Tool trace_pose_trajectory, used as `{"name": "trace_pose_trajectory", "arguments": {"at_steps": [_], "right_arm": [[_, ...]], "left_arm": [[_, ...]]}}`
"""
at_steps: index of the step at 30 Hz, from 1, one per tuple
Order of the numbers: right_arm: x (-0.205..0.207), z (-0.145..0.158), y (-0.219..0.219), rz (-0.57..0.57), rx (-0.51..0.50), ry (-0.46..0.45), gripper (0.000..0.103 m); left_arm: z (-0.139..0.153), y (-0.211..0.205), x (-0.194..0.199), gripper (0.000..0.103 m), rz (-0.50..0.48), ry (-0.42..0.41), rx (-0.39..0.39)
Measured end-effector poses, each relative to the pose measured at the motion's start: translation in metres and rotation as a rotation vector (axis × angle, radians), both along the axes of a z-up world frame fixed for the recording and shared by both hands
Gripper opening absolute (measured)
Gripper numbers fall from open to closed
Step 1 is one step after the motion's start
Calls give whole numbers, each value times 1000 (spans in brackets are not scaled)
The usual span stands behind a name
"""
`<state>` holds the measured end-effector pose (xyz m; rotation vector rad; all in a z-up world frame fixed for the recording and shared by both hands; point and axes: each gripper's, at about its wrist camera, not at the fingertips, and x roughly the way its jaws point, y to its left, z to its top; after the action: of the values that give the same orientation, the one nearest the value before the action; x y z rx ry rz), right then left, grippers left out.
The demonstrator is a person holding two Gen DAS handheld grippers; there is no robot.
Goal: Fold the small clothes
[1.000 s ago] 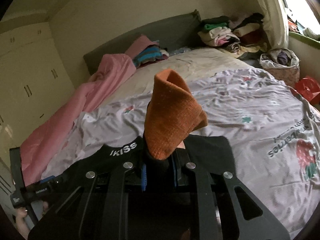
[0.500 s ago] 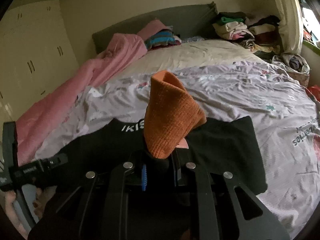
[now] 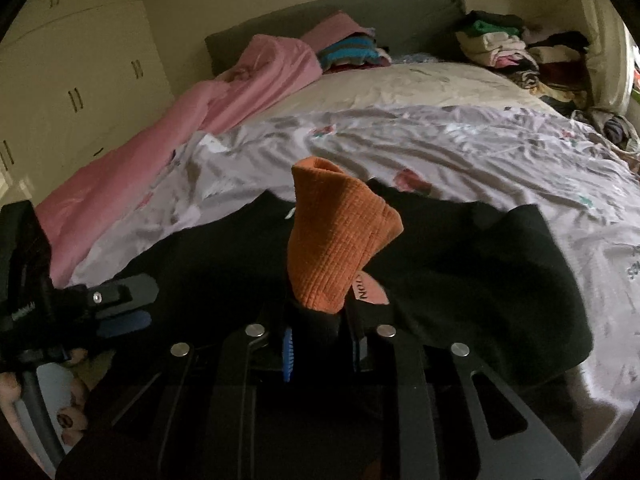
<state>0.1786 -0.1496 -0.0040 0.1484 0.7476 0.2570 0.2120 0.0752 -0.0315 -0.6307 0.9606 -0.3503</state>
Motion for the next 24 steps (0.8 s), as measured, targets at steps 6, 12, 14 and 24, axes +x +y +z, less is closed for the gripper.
{"name": "trace_pose_trajectory", "arguments": {"at_steps": [6,12,14,24], "right_arm": [[-5,-9,23,91,30,16,52],[-24,-9,29,184,69,25,67],[-32,-7,24,186,73,21,67],[-51,-2,-46,48,36,-3,68]], "left_arm": [[-4,7,0,94,20,3,-39],[-11,8,2,93,13,24,-45],[-14,5,3,88,-3,34,-55],[-34,-43,14,56,-107,108,-1]]}}
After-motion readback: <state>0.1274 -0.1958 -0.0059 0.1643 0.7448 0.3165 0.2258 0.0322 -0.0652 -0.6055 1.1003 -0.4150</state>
